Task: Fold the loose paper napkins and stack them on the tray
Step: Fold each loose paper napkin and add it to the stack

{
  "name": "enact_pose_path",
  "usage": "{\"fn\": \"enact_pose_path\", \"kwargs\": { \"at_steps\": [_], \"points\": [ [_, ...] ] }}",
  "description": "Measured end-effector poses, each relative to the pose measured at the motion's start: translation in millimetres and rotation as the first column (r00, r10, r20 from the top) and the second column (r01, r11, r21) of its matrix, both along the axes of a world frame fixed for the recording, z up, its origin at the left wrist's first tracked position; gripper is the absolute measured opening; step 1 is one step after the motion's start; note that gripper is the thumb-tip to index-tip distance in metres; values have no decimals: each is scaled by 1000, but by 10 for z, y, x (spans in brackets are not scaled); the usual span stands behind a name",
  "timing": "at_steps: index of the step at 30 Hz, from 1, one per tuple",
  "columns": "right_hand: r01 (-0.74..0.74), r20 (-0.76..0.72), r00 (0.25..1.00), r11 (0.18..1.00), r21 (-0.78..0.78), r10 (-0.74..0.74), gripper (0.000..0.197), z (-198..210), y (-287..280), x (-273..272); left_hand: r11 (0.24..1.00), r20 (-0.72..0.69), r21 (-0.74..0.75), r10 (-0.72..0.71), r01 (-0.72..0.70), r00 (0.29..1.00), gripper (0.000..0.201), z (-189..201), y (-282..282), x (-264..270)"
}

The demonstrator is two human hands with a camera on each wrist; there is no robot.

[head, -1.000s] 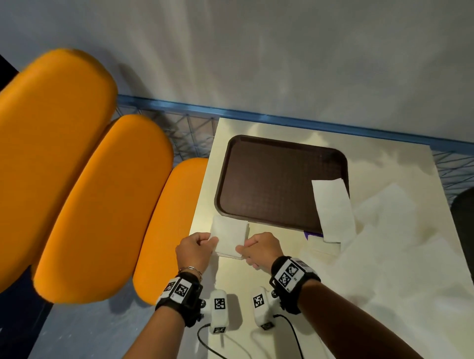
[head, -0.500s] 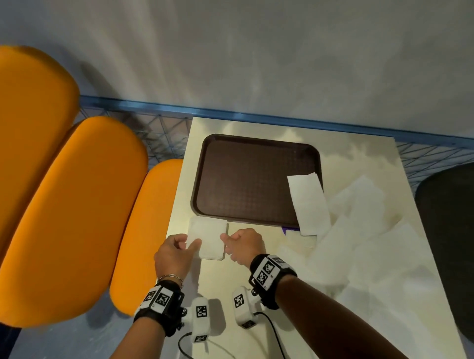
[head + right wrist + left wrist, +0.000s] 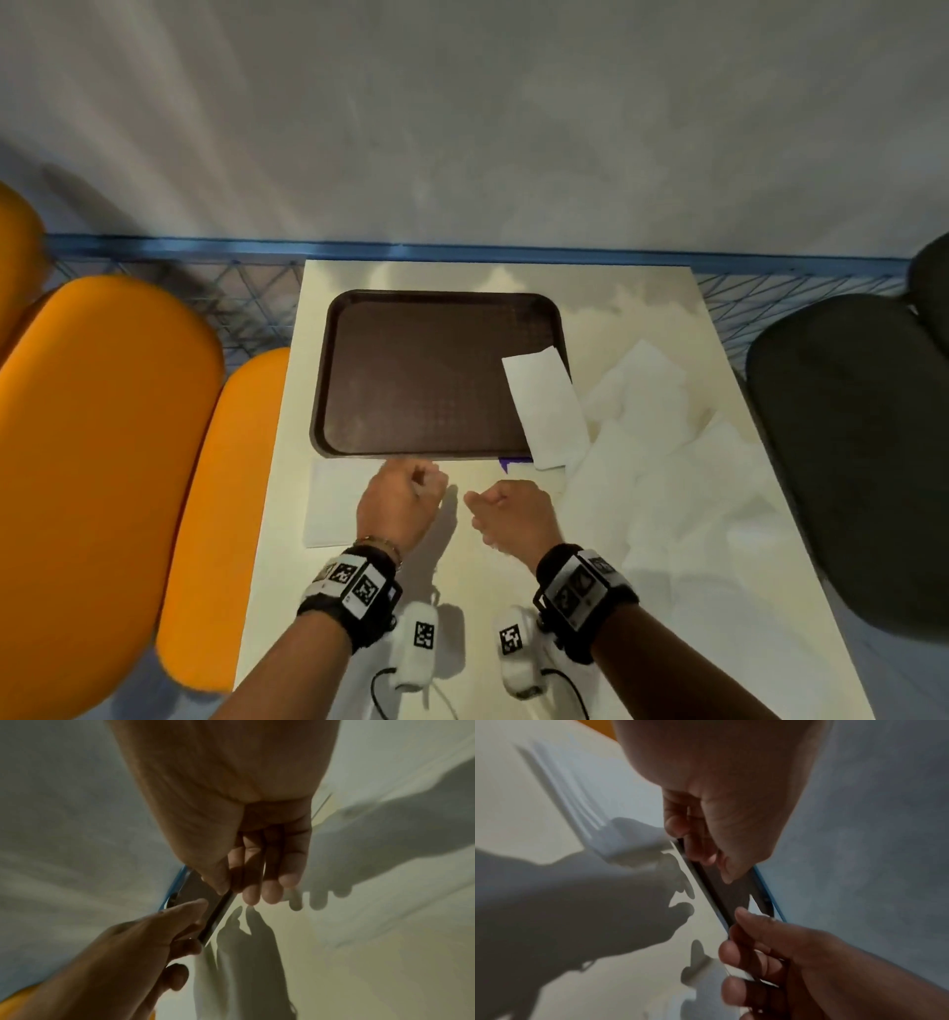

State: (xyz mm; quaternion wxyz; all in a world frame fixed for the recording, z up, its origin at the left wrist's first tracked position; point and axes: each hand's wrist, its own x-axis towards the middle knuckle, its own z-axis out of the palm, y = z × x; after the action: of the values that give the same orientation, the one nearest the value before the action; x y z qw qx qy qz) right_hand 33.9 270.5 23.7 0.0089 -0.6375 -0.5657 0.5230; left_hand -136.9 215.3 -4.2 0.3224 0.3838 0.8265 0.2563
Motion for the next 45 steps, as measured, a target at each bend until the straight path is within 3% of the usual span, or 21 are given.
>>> {"fn": "enact_pose_path", "kwargs": {
  "at_steps": [4, 8, 11, 14, 19, 22, 25, 27, 31, 33, 35, 37, 39, 40, 42, 44, 45],
  "points": [
    [62, 12, 998, 998, -25, -62, 26, 92, 94, 708, 974, 37, -71, -212, 215, 976, 12, -105, 586, 464],
    [-77, 115, 992, 987, 138, 61, 5, 90, 78, 1398, 964, -114, -147, -239, 221, 964, 36, -122, 1103, 784],
    [-178, 255, 963, 922, 343, 91, 34, -75, -38, 1892, 953, -153, -256, -208, 164, 966, 68, -141, 1402, 958],
    [-366, 366, 899, 873, 323, 242, 62, -263, -129, 2228, 939, -162, -339, -120, 59, 979, 86, -83, 1577, 1141],
    [-604, 458, 761, 759, 241, 460, 74, -248, -148, 2392, 921, -37, -366, 129, -133, 991, 80, -113, 1773, 1351],
    [-621, 442, 757, 738, 262, 480, 70, -222, -145, 2425, 920, 75, -316, 270, -233, 960, 52, -145, 1785, 1324],
    [-618, 423, 769, 726, 301, 479, 69, -246, -143, 2490, 935, 132, -281, 263, -218, 956, 32, -101, 1736, 1276],
    [-622, 406, 769, 724, 298, 493, 69, -255, -135, 2529, 958, 189, -165, 265, -235, 946, 24, 22, 1647, 1291],
    [-649, 387, 753, 698, 302, 532, 72, -247, -75, 2593, 948, 400, 14, 287, -319, 870, 15, 509, 1264, 1470],
    [-616, 318, 784, 732, 292, 532, 80, -182, -24, 2592, 940, 579, 4, 275, -340, 768, 15, 826, 981, 1615],
    [-494, 152, 869, 826, 272, 470, 94, -29, 53, 2582, 950, 692, 4, 224, -314, 687, 22, 1096, 668, 1766],
    [-339, -95, 928, 923, 180, 360, 111, 231, 131, 2542, 961, 736, 19, 173, -276, 654, 24, 1257, 373, 1896],
    [-238, -384, 895, 971, 22, 228, 119, 498, 185, 2506, 965, 758, 19, 157, -263, 633, 21, 1338, 139, 2012],
    [-224, -504, 847, 973, -50, 169, 110, 607, 203, 2490, 966, 764, 23, 149, -257, 628, 20, 1344, 40, 2052],
    [-270, -657, 746, 950, -157, 103, 72, 801, 211, 2462, 971, 770, 28, 130, -237, 625, 20, 1329, -131, 2109],
    [-275, -703, 706, 946, -169, 80, 44, 954, 186, 2429, 980, 768, 34, 100, -197, 632, 29, 1282, -278, 2128],
    [-252, -704, 708, 951, -180, 55, 40, 992, 166, 2411, 984, 767, 26, 93, -175, 635, 36, 1269, -334, 2137]
  ]
}}
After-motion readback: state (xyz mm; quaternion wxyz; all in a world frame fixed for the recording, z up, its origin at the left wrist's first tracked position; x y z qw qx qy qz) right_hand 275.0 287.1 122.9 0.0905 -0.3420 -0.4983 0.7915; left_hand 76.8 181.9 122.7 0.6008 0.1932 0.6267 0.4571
